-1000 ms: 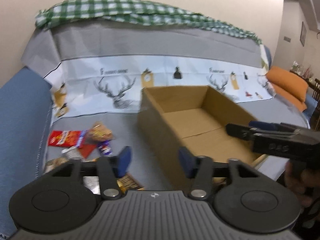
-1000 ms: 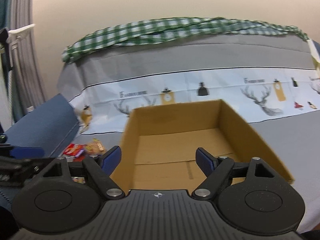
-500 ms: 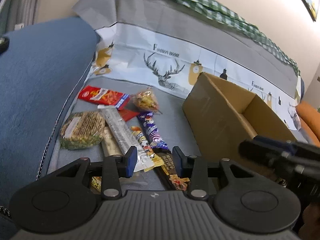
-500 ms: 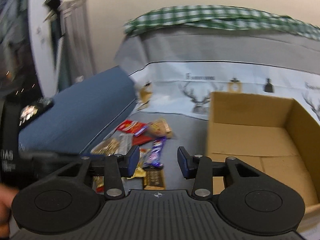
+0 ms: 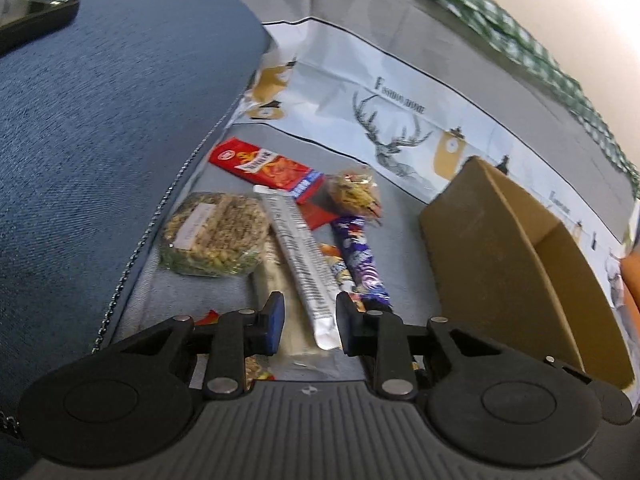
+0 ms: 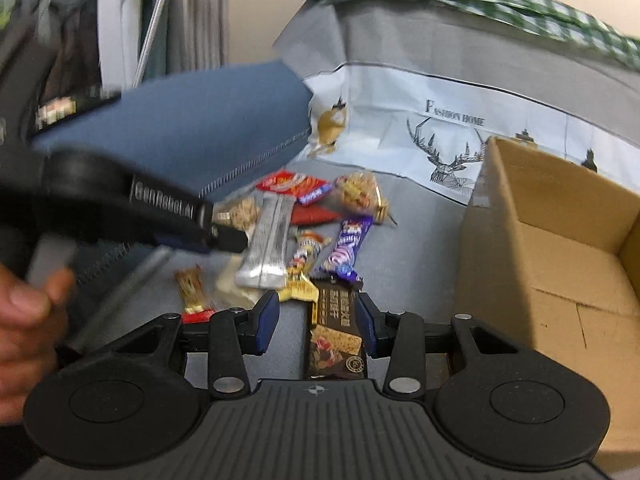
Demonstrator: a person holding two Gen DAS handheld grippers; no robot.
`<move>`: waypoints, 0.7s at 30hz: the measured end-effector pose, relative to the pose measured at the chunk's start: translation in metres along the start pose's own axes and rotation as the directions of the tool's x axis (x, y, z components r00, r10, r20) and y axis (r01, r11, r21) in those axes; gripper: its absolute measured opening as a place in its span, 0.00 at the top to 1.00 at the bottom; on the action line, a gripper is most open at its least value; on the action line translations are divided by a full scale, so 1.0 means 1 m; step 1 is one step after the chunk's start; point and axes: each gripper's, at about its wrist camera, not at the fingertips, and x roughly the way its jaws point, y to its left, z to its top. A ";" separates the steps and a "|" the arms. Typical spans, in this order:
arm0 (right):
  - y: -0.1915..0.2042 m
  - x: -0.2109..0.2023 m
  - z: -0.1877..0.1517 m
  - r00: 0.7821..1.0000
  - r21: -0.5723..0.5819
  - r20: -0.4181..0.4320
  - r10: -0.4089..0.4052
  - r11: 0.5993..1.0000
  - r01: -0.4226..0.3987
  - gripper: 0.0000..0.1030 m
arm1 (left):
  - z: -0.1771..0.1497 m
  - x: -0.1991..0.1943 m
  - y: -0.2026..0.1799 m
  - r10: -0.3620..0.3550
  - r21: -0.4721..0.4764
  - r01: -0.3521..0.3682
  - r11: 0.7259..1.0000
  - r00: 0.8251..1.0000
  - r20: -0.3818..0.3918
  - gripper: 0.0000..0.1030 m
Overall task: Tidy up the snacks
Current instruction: 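Grasp the dark brown biscuit bar with the right tool while the left tool grasps the white rice-cracker bar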
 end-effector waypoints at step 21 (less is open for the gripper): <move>-0.016 0.071 -0.009 0.973 0.105 -0.230 -0.026 0.993 0.052 0.48 | 0.004 0.037 -0.004 0.085 0.020 -0.083 0.996 0.988 -0.127 0.57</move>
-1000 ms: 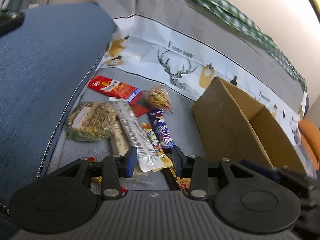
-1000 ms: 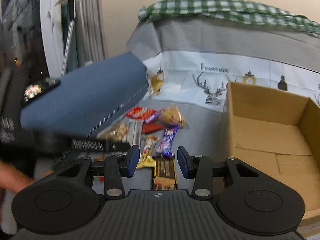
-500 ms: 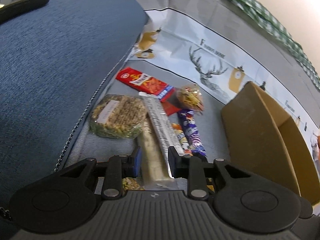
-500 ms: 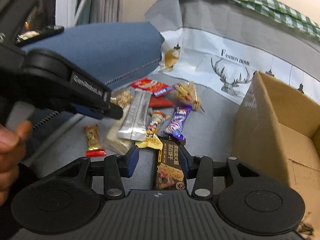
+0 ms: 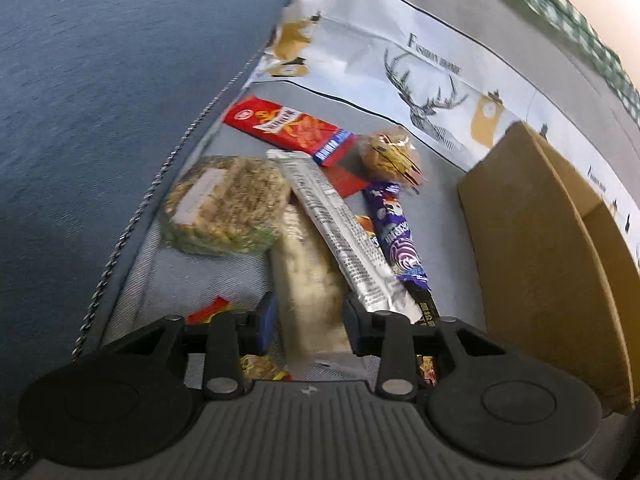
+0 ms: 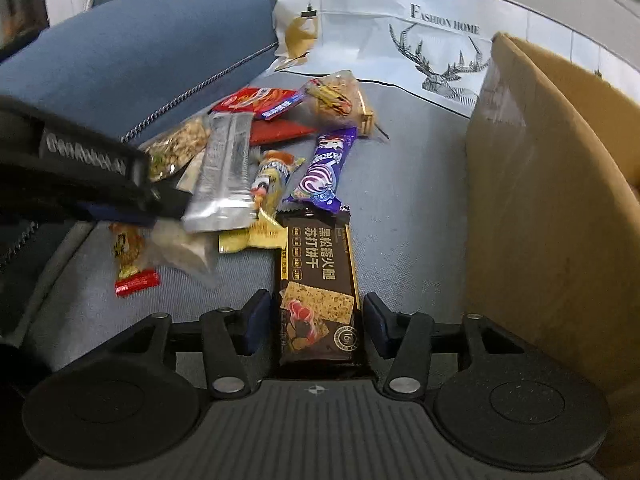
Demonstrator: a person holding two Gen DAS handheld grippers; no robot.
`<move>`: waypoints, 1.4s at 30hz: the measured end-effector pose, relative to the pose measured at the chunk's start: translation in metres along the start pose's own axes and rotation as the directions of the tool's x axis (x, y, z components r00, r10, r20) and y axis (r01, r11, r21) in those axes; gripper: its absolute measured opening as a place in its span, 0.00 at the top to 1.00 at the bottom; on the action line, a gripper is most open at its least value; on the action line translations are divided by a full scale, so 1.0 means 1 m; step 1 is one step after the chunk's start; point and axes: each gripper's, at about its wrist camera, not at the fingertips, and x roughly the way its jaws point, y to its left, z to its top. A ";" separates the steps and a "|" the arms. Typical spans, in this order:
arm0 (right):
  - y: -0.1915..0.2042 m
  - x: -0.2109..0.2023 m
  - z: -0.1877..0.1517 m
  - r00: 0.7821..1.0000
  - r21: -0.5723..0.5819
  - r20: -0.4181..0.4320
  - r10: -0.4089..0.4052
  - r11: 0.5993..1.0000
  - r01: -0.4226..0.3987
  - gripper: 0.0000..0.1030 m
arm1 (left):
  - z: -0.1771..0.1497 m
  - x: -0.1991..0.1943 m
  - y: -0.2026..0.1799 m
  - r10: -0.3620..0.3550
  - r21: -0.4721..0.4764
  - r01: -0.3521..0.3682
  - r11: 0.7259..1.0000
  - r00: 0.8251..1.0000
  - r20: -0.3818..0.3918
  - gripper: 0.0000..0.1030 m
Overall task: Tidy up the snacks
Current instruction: 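Grasp the dark brown biscuit bar with the right tool while the left tool grasps the white rice-cracker bar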
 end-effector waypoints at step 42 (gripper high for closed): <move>0.007 -0.040 -0.030 0.983 -0.003 -0.096 0.155 0.988 -0.156 0.56 | -0.031 -0.030 0.001 0.006 0.093 0.019 0.995 0.966 -0.260 0.57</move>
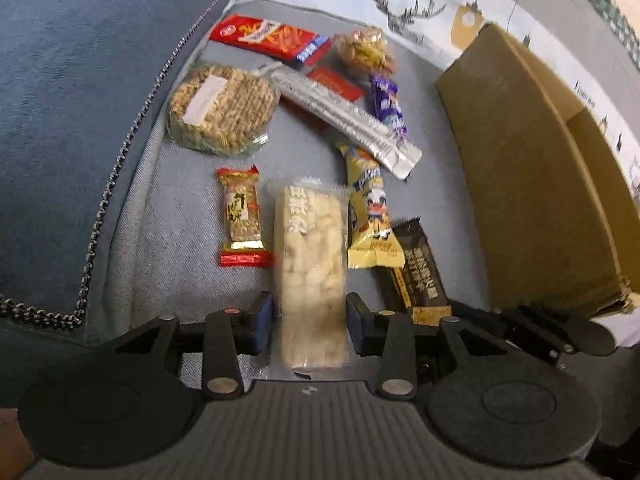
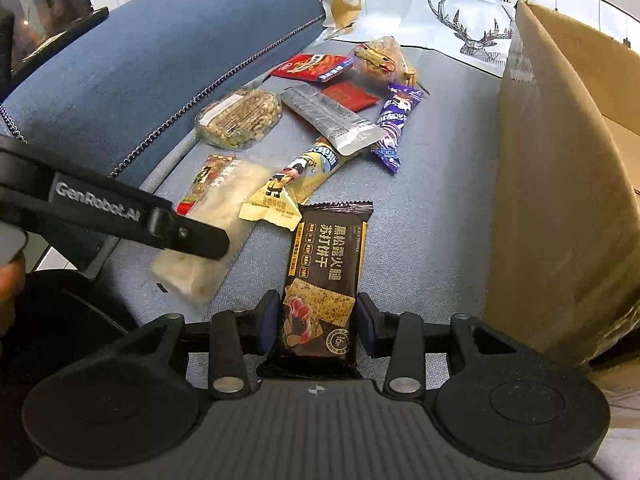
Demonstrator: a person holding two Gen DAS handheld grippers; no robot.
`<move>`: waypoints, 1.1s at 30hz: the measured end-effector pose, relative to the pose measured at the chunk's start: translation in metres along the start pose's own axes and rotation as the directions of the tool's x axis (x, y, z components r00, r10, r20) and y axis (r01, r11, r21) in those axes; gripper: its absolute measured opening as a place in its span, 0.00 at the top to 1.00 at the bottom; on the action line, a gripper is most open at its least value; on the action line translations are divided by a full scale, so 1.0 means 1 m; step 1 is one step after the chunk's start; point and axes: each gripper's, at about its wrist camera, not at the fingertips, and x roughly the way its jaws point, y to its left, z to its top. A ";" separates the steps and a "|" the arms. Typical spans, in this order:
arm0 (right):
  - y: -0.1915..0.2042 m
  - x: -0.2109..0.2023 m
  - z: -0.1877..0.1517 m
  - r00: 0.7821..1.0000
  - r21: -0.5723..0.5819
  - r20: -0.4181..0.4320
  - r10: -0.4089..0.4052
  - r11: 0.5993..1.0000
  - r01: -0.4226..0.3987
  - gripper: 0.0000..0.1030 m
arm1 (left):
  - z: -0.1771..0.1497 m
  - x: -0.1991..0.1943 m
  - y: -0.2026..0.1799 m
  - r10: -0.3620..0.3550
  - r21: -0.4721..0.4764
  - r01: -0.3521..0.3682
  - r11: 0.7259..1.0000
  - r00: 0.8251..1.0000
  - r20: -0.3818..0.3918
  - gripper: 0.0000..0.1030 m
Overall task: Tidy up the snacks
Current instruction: 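Lift both held bars and carry them over the cardboard box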
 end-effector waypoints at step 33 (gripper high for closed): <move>0.013 -0.067 -0.004 0.943 -0.077 0.286 -0.168 0.977 0.198 0.61 | -0.023 -0.041 -0.012 -0.042 0.074 0.028 0.997 0.979 0.197 0.62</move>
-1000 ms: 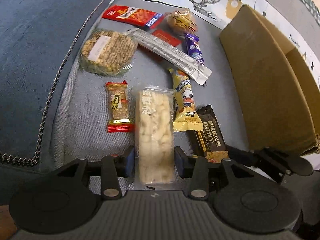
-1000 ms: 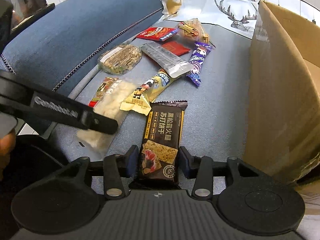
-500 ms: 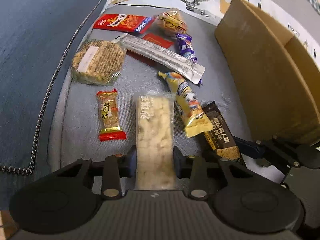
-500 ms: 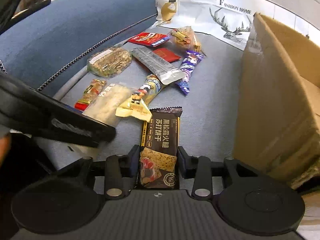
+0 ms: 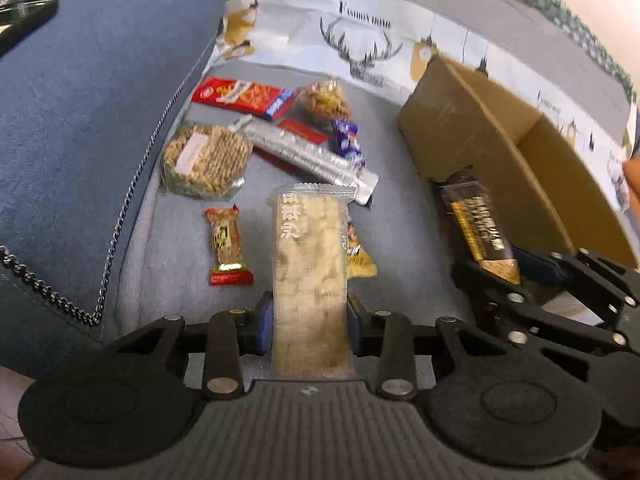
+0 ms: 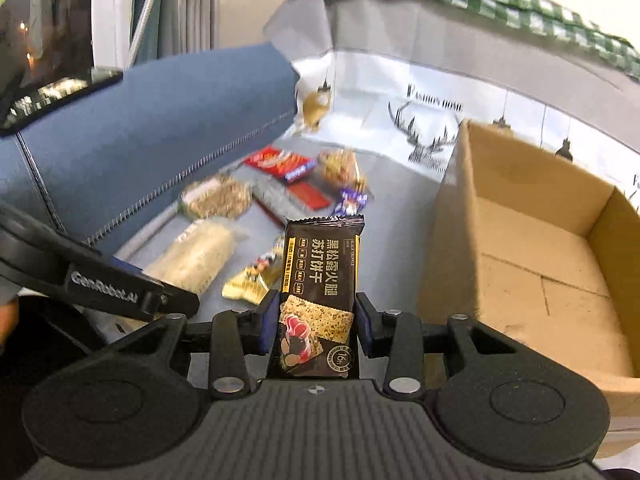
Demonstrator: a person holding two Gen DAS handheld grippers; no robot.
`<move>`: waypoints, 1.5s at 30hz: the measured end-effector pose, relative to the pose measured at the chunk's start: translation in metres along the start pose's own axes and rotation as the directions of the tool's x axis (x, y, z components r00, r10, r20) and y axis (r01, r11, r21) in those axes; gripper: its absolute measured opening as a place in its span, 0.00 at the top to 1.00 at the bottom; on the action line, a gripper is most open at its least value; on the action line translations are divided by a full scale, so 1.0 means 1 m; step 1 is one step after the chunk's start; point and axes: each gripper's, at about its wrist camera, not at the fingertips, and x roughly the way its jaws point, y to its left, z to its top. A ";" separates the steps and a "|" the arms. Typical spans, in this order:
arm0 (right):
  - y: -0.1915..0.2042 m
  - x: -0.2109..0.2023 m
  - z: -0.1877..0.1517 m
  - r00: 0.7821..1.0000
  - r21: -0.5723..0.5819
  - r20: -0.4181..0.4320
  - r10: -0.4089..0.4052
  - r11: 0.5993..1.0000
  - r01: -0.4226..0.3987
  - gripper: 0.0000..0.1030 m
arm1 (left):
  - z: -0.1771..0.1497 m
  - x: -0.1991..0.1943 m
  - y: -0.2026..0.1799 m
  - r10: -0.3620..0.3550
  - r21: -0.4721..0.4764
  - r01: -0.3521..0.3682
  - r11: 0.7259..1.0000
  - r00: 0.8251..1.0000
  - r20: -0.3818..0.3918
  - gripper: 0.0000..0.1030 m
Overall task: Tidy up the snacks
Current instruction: 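Lift both held bars and carry them over the cardboard box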
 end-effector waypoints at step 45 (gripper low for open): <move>-0.240 -0.116 -0.014 0.912 0.368 0.327 -0.247 0.922 0.117 0.60 | 0.006 -0.020 -0.049 -0.018 0.162 -0.012 0.987 0.982 0.186 0.62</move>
